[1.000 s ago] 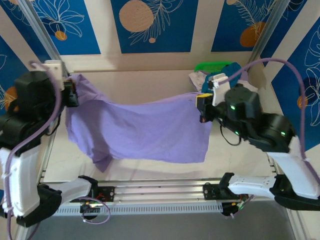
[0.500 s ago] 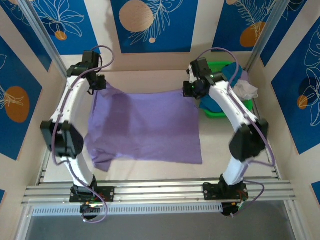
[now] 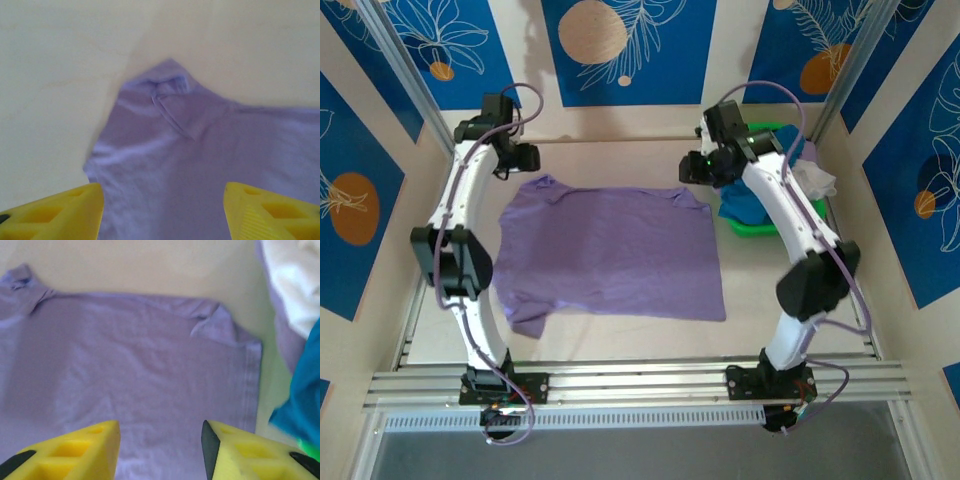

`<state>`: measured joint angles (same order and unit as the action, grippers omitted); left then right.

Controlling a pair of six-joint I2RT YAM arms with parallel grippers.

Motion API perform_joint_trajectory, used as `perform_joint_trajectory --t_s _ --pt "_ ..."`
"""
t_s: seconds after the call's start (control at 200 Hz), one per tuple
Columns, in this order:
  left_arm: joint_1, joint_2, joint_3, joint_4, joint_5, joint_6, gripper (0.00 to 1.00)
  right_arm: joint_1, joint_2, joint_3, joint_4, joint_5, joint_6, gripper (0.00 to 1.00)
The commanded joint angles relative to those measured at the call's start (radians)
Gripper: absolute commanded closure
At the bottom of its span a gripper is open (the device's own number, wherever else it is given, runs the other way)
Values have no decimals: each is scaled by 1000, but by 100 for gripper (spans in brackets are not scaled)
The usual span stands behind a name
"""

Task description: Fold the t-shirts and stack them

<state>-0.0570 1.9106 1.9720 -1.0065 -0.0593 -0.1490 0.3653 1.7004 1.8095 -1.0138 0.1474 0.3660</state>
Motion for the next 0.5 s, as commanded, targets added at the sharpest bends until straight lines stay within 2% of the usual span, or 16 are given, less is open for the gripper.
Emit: perform_joint_trajectory --t_s 0.0,0.15,0.25,0.39,0.495 --pt "13 -162 -172 -48 122 -56 35 38 -116 -167 -1 -38 106 51" --pt "13 -360 -491 -14 200 -106 35 98 -291 -425 43 -61 220 51" --pt "14 -480 -674 18 190 -121 34 132 -400 -569 47 -44 278 51" --pt "33 -568 -824 29 189 -120 32 141 -535 -771 87 -40 346 51" --pt "55 -585 -894 43 206 -137 32 132 -580 -875 133 -65 374 51"
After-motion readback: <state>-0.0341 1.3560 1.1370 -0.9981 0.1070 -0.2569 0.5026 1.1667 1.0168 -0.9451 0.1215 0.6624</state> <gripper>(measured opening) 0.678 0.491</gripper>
